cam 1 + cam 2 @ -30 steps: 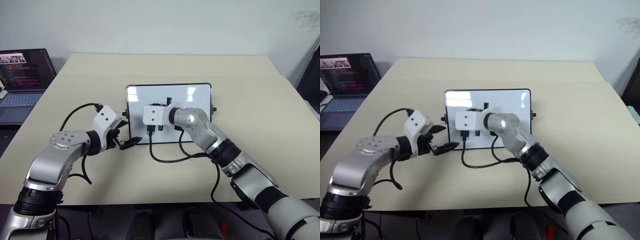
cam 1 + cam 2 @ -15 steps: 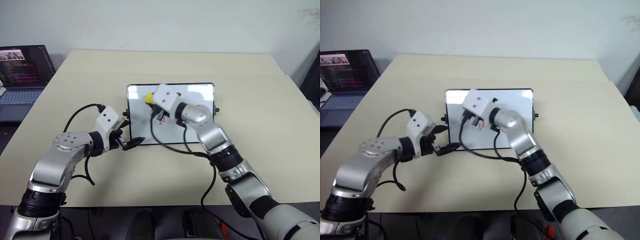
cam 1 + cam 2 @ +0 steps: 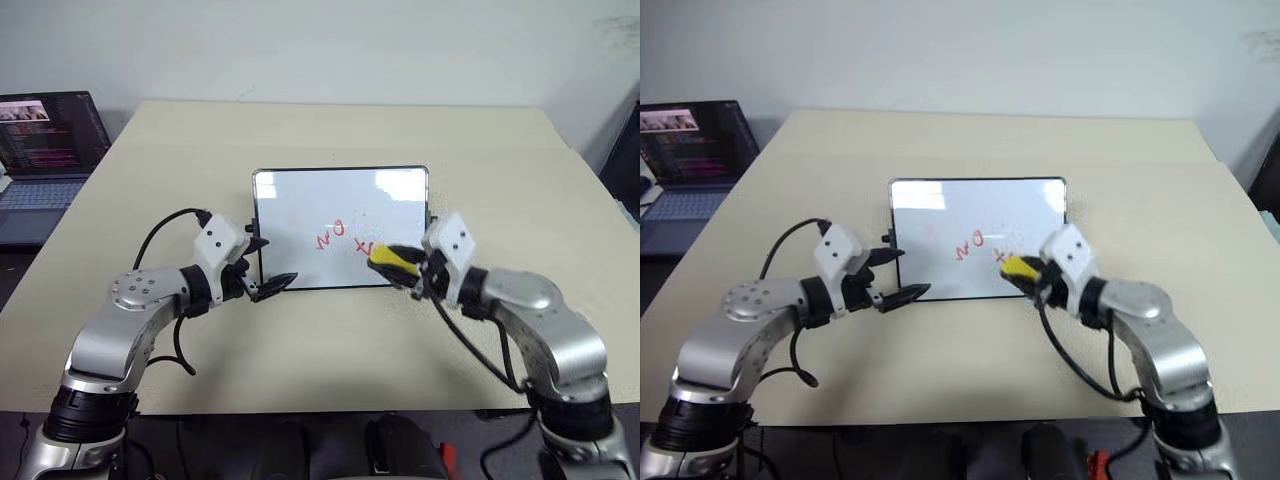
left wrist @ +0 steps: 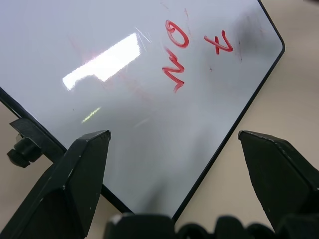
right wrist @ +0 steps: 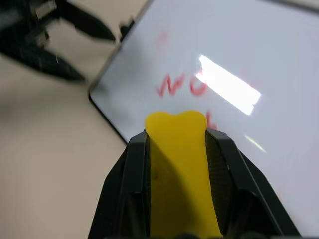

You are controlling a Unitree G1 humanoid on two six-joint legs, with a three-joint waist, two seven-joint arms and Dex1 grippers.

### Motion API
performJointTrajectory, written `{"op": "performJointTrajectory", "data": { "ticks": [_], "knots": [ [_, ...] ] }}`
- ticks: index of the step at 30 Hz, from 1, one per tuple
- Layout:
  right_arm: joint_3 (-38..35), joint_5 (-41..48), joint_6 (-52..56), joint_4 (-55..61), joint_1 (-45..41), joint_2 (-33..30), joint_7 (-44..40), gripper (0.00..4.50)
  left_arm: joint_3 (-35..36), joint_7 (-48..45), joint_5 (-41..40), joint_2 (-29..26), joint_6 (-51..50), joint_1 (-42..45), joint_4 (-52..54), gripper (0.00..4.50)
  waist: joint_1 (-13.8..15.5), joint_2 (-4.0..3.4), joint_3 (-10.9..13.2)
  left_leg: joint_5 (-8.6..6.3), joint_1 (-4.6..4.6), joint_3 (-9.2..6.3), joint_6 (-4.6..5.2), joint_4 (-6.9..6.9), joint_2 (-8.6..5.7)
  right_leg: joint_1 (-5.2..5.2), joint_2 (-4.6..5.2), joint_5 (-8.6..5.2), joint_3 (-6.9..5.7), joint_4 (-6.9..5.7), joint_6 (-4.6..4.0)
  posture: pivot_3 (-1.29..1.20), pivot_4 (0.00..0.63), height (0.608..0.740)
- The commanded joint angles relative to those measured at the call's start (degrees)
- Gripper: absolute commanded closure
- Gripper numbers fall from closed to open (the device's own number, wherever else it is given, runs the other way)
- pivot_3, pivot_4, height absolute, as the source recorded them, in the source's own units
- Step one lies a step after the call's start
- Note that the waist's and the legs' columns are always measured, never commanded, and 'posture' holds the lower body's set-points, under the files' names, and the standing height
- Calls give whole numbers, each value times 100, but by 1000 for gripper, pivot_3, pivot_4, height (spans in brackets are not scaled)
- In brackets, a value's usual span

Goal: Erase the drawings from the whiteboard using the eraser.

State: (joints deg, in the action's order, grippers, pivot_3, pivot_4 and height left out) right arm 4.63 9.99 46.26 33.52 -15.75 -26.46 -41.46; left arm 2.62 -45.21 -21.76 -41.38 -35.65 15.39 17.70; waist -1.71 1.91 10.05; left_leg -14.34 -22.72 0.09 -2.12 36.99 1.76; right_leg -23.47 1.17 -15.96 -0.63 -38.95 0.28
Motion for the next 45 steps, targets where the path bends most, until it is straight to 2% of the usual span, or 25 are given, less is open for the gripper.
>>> {"op": "performJointTrajectory", "data": {
  "ticks": [1, 5, 10, 14, 18, 24, 29, 33, 41, 45],
  "knots": [
    [150, -385, -830, 197, 380, -220, 284, 3326, -6, -41, -54, 35, 60, 90, 49, 0, -11, 1, 0, 0, 2, 2, 0, 0, -1, 0, -1, -2, 3, 0, 4, 0, 150, 740],
    [176, -468, -1179, 11, 759, 70, 758, 3326, -64, -82, -92, 118, -11, 187, 28, 0, -5, 2, 0, 0, 3, 0, -1, 1, -1, 1, -8, -8, 1, -3, 14, 0, 150, 740],
    [387, -699, -1545, -174, 787, 63, 949, 3326, -102, -82, -78, 86, -93, 141, 38, 0, -3, 2, 0, 1, 3, 2, -1, 2, -1, 2, -9, -7, 3, -3, 14, 0, 150, 740],
    [860, -1002, -1645, -352, 212, 145, 1025, 3326, -121, -36, -20, 65, -175, 76, 17, 0, -13, 2, 0, 1, 4, 3, -1, 3, -2, 2, -9, -7, 5, -3, 14, 0, 150, 740],
    [1431, -1508, -1705, -875, -748, 406, 1182, 3326, -179, 72, 169, 33, -154, 35, -38, 0, -6, 2, 0, 1, 5, -2, -1, 3, -1, 3, -10, -3, 1, -5, 6, 0, 150, 740],
    [1908, -2148, -2050, -1982, -1958, 701, 1346, 3326, -392, 65, 469, -41, 82, -26, -88, 0, 5, 2, 0, 1, 1, -3, -1, 2, -1, 2, -10, 6, -2, -2, -10, 0, 150, 740],
    [2190, -2537, -2406, -2790, -2583, 1001, 1438, 3326, -427, -6, 535, -92, 149, -140, -37, 0, 5, 2, 0, 1, -3, 1, -1, 4, -4, 1, -3, 7, 0, -1, -11, 0, 150, 740],
    [2425, -2762, -2460, -3034, -2641, 1075, 1251, 3326, -425, -29, 561, -103, 166, -162, -6, 0, 13, 2, -1, 1, -2, -6, -1, 4, 4, 0, -1, 7, -4, -3, -11, 0, 150, 740],
    [2887, -3165, -2407, -2980, -2416, 710, 581, 3326, -375, -51, 471, -65, 42, -42, 17, 0, 11, 2, -1, 1, -2, -3, -1, 6, 0, 0, 0, 7, -1, -3, -12, 0, 150, 740],
    [2745, -3375, -2496, -3126, -2538, 803, 864, 3326, -408, -84, 483, -61, 40, 37, -25, 0, 11, 2, -1, 1, 5, -5, 0, 6, 3, 2, -1, 7, -3, -12, -12, 0, 150, 740]
  ]
}}
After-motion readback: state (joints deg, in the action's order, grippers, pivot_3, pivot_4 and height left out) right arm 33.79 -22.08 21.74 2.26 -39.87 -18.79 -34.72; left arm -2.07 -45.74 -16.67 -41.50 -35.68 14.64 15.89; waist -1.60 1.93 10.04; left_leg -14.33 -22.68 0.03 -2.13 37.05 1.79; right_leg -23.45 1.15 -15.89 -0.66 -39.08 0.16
